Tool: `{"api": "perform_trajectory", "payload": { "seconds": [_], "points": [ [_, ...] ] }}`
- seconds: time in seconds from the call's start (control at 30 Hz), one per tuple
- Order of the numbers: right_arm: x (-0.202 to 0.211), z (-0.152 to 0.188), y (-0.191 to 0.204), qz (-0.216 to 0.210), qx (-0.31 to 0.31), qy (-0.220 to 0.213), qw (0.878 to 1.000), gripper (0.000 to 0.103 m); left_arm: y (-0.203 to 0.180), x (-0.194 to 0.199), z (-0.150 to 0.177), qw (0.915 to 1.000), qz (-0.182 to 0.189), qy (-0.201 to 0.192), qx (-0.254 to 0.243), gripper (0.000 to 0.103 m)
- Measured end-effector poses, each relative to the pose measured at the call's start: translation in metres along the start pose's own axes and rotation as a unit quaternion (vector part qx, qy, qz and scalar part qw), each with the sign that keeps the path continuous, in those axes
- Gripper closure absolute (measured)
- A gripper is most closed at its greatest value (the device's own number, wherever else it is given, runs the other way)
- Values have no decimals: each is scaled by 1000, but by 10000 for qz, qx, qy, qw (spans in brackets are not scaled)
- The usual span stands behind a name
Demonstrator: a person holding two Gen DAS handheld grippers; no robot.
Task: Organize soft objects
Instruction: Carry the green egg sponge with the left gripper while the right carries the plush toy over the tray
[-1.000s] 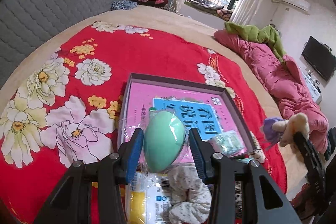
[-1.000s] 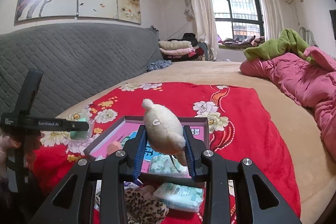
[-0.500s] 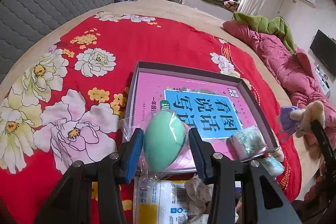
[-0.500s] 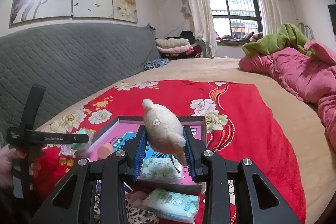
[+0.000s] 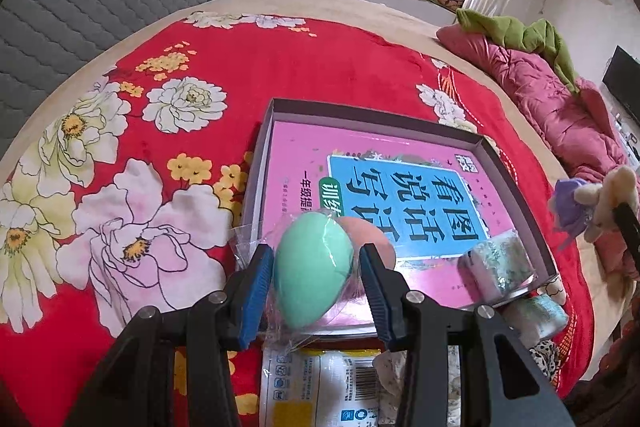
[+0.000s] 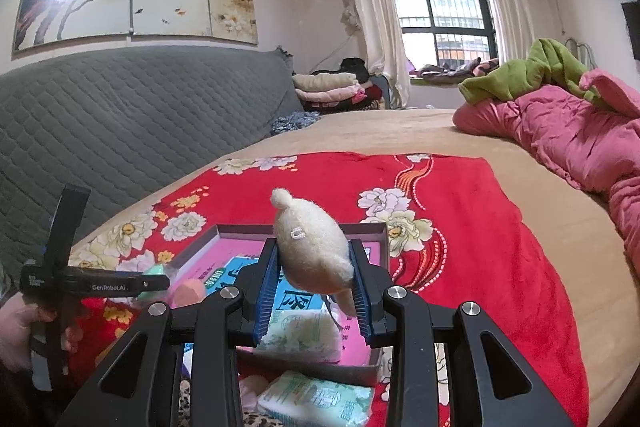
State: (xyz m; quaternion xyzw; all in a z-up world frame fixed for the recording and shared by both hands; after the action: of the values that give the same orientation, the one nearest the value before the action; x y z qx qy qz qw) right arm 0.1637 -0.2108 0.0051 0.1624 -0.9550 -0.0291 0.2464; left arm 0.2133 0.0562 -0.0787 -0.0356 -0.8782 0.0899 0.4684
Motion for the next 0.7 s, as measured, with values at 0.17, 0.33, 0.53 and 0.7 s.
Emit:
{"api": "perform_trajectory", "payload": {
  "seconds": [0.17,0.33,0.53,0.7],
  "points": [
    [-8,1,-3,-33,10,42,10000,68,-2,-5,1,10000,-14,53,-21,58],
    [-18,0,-6,-76,16,57,10000,68,-2,-8,1,10000,-34,48,-20,58],
    [-28,3,-6,-154,50,146,9998,68,-1,-10,-1,10000,-66,48,50,58],
    [-38,8,-8,-119,90,240,9996,68,6,-8,-2,9997,-176,22,170,58]
  ]
}}
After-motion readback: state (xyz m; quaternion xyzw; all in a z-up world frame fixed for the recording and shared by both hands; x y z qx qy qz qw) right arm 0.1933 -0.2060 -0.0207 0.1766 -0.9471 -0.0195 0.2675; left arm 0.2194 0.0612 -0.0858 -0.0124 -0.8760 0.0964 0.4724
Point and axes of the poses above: each gripper's, at about its wrist camera, not at the fingertips, and x roughly against the way its jaws point, y to its left, z to its underside, the point moved 6 cm from there along -x, roughly the way its jaws point, and after that the axes turned 4 degrees about y, right-handed, at the moved point
